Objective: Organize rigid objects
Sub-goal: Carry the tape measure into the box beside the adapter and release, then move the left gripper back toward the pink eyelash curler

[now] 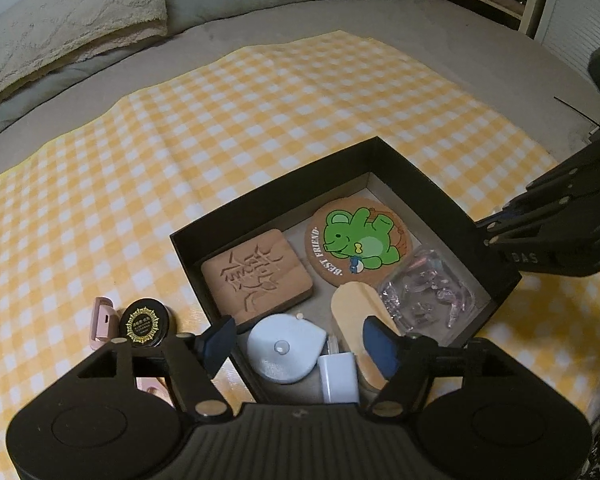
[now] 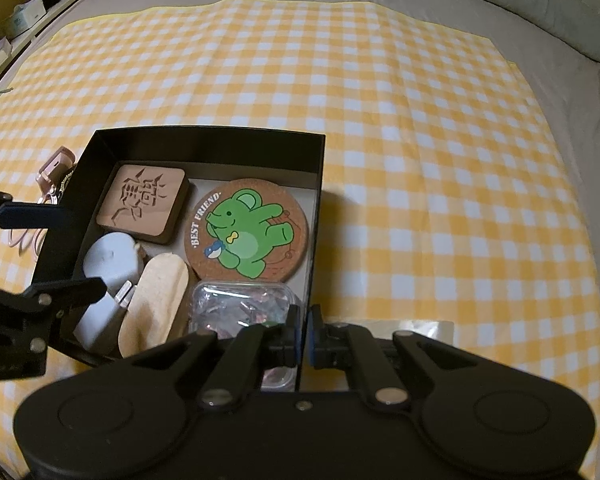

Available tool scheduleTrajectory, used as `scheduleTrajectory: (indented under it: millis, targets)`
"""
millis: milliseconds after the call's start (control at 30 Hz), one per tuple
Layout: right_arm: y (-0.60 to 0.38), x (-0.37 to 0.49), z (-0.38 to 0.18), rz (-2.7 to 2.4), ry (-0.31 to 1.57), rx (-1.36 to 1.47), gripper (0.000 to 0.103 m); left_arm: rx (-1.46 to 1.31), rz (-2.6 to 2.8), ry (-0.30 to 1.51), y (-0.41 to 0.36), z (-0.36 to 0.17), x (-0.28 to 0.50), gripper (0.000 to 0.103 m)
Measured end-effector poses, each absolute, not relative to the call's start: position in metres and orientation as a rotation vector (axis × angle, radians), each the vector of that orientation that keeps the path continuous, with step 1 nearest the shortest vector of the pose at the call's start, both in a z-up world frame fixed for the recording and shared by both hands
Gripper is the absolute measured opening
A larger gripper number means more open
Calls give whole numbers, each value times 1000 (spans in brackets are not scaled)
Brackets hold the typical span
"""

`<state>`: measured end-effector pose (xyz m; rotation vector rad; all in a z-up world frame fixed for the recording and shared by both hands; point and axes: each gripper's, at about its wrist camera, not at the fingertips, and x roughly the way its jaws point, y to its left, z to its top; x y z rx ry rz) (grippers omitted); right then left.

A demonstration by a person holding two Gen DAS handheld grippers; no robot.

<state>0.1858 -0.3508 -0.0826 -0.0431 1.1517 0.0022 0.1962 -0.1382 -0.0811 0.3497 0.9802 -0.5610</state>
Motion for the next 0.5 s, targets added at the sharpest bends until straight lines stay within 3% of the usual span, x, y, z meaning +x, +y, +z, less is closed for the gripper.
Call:
scheduleTrajectory:
  millis: [300,500]
  targets:
    - [-349,187,-84,-11,1159,-49,4,300,-567,969,-131,-70,196,71]
    - [-349,188,-84,-9,1161,-50,4,260,-568,950,-124,-58,190,86]
